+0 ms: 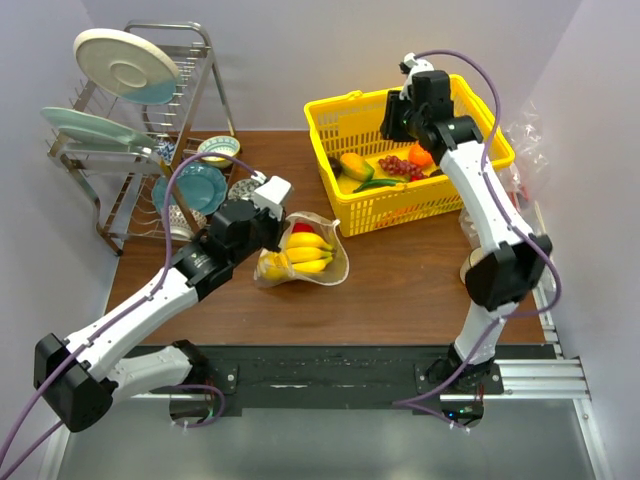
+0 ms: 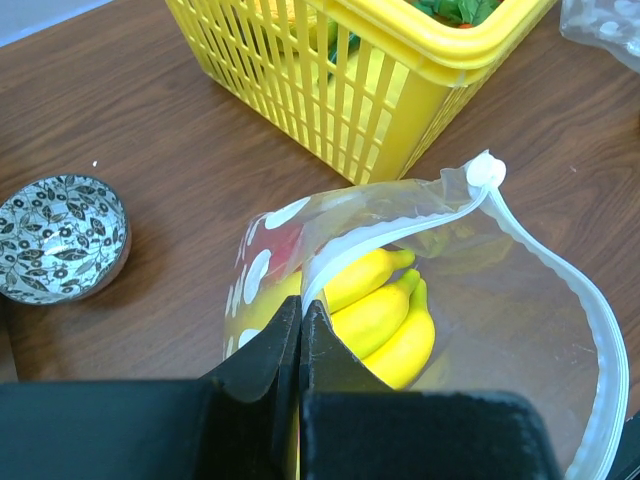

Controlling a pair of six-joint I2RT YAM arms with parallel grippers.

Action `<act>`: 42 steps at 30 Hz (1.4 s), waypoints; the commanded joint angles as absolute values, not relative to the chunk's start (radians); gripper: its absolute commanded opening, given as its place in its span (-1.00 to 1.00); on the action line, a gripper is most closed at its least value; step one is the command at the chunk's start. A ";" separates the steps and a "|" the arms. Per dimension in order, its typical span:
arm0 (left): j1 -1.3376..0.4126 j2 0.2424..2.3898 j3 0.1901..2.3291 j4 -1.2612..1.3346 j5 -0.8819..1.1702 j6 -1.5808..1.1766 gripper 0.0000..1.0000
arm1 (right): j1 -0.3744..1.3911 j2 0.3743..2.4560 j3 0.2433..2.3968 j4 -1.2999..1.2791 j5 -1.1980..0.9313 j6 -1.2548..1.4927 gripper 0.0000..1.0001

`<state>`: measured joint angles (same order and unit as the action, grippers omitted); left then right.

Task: Place the food in the zip-top bag and seal the zipper
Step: Pick up the fake fruit from the bin.

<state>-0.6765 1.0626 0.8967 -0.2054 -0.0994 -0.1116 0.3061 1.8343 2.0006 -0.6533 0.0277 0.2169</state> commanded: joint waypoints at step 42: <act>-0.669 1.008 0.844 -0.026 -0.080 -0.094 -1.00 | 0.259 2.453 2.148 -0.399 -0.350 -0.189 0.47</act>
<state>-0.6743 1.0115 0.8257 -0.0753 -0.0643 -0.1108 0.2562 2.4645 2.1643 -0.4046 -0.2829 -0.2085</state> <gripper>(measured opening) 0.020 0.762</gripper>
